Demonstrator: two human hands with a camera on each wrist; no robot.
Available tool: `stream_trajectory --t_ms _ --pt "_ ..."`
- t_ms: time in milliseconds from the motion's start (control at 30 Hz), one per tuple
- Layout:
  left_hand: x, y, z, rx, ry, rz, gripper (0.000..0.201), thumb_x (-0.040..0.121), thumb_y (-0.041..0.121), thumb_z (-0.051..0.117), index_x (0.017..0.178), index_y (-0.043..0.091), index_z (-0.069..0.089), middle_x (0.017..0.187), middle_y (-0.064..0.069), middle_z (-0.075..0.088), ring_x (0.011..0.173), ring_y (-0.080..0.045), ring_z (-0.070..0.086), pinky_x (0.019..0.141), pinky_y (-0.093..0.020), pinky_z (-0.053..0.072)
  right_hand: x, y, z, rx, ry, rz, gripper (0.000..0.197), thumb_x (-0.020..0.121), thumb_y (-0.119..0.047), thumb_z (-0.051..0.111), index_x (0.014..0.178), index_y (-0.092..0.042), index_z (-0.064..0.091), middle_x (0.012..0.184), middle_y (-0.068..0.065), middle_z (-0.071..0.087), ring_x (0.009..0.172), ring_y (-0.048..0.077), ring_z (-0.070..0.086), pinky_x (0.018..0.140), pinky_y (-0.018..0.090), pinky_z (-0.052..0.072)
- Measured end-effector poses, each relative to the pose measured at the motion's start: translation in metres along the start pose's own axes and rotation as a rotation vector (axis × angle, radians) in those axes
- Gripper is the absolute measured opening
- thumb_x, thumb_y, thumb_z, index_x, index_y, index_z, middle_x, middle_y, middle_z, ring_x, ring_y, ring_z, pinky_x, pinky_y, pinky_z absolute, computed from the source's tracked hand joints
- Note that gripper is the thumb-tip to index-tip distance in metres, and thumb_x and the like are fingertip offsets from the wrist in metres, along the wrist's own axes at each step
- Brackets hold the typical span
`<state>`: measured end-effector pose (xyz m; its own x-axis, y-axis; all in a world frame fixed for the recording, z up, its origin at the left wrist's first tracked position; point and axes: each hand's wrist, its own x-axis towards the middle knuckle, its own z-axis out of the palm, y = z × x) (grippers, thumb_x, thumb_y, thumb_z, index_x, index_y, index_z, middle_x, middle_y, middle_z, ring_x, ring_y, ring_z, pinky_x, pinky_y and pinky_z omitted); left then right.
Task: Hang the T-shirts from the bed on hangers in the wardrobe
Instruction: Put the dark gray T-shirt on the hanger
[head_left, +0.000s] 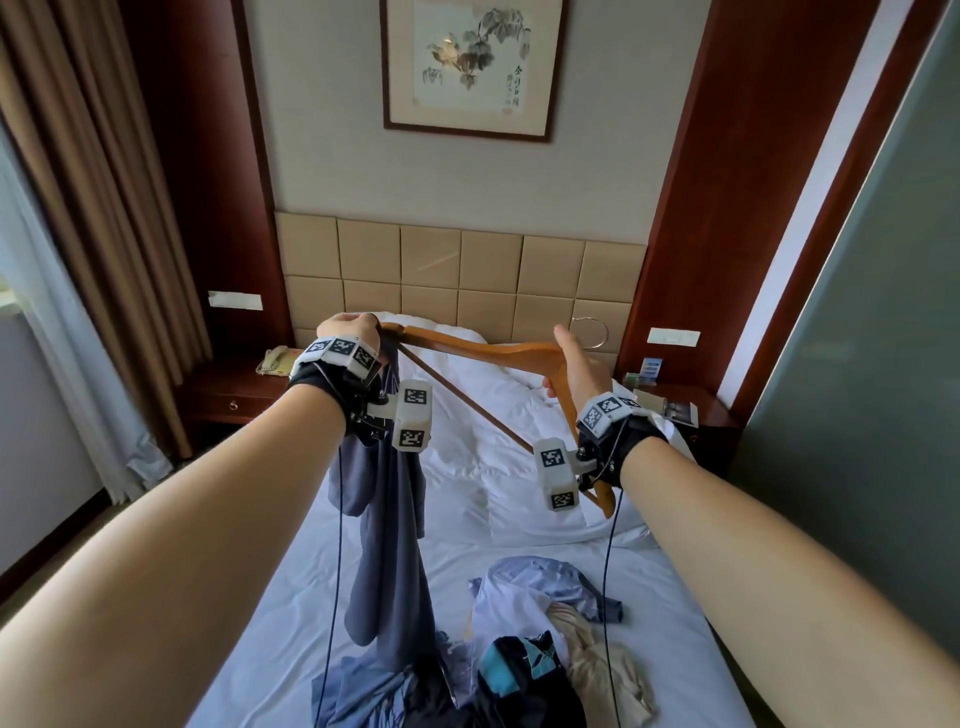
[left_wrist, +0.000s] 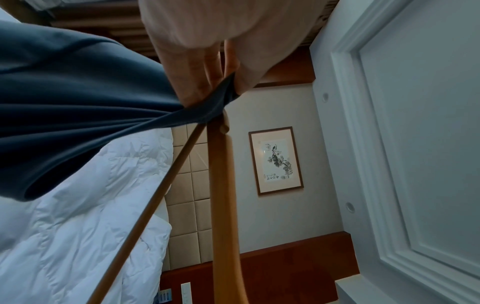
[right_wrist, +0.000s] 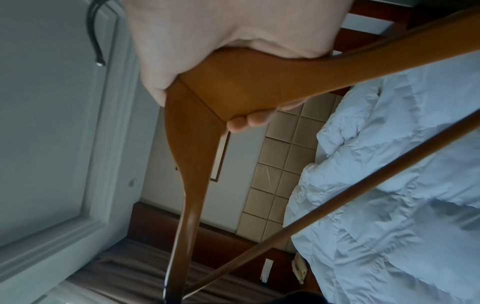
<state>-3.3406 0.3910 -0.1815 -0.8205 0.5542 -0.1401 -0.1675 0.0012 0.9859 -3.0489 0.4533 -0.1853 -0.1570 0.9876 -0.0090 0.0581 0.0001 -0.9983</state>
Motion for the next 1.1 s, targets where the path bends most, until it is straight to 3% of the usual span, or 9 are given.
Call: stream_trajectory --t_ms 133,300,500,667,767,900,1000,1100 --pt "-0.026 0.018 -0.014 0.099 0.078 0.082 0.014 0.074 0.029 0.064 0.071 0.017 0.068 0.069 -0.003 0.070 0.074 -0.027 0.071 0.082 -0.041 0.060 0.000 0.006 -0.003 0.053 0.036 -0.006 0.050 0.088 -0.056 0.056 0.071 -0.009 0.064 0.058 0.008 0.060 0.051 0.017 0.053 0.062 0.028 0.044" --pt "-0.041 0.024 -0.020 0.177 0.123 0.168 0.010 0.081 0.030 0.066 0.074 0.023 0.066 0.069 0.002 0.066 0.072 -0.024 0.067 0.082 -0.035 0.059 0.002 0.012 -0.003 0.054 0.067 0.009 0.052 0.079 -0.059 0.059 0.071 -0.009 0.070 0.056 0.007 0.063 0.053 0.018 0.055 0.069 0.031 0.046" --pt "-0.038 0.021 -0.025 0.292 0.105 0.200 0.008 0.081 0.030 0.069 0.079 0.023 0.070 0.084 -0.004 0.073 0.079 -0.024 0.069 0.087 -0.035 0.058 0.002 0.009 0.001 0.069 0.056 0.002 0.052 0.077 -0.060 0.058 0.065 -0.010 0.067 0.055 0.009 0.062 0.051 0.019 0.054 0.067 0.033 0.045" --pt "-0.049 0.025 -0.018 0.425 0.018 0.214 0.006 0.081 0.022 0.068 0.079 0.020 0.074 0.078 -0.001 0.072 0.072 -0.021 0.069 0.076 -0.029 0.057 0.003 0.009 0.003 0.001 0.004 -0.017 0.056 0.080 -0.063 0.054 0.066 -0.010 0.065 0.058 0.009 0.063 0.053 0.017 0.055 0.067 0.031 0.045" --pt "-0.053 0.025 -0.015 0.495 0.013 0.238 0.010 0.079 0.022 0.068 0.084 0.021 0.077 0.083 -0.003 0.074 0.078 -0.023 0.071 0.080 -0.032 0.059 0.004 0.009 0.006 -0.008 -0.022 -0.012 0.060 0.078 -0.069 0.055 0.069 -0.011 0.065 0.060 0.009 0.064 0.055 0.018 0.057 0.069 0.035 0.047" --pt "-0.059 0.022 -0.008 0.587 -0.024 0.282 0.011 0.082 0.019 0.066 0.083 0.021 0.077 0.079 -0.003 0.072 0.074 -0.022 0.069 0.070 -0.028 0.057 0.002 0.008 0.009 -0.099 -0.057 -0.069 0.062 0.085 -0.072 0.055 0.078 -0.012 0.067 0.066 0.008 0.069 0.061 0.018 0.061 0.069 0.033 0.052" --pt "-0.065 0.020 0.000 0.661 -0.051 0.312 0.011 0.081 0.021 0.066 0.077 0.021 0.076 0.075 -0.003 0.072 0.074 -0.024 0.071 0.077 -0.036 0.061 -0.003 0.007 0.015 -0.076 -0.160 -0.135 0.046 0.083 -0.061 0.070 0.086 -0.015 0.065 0.068 0.006 0.066 0.060 0.017 0.056 0.060 0.028 0.047" --pt "-0.069 0.016 0.008 0.727 -0.090 0.350 0.012 0.077 0.023 0.069 0.080 0.016 0.078 0.078 -0.008 0.074 0.078 -0.027 0.072 0.079 -0.041 0.061 -0.005 0.006 0.021 -0.112 -0.208 -0.170 0.026 0.080 -0.033 0.081 0.089 -0.017 0.063 0.072 0.005 0.065 0.063 0.016 0.056 0.063 0.028 0.049"
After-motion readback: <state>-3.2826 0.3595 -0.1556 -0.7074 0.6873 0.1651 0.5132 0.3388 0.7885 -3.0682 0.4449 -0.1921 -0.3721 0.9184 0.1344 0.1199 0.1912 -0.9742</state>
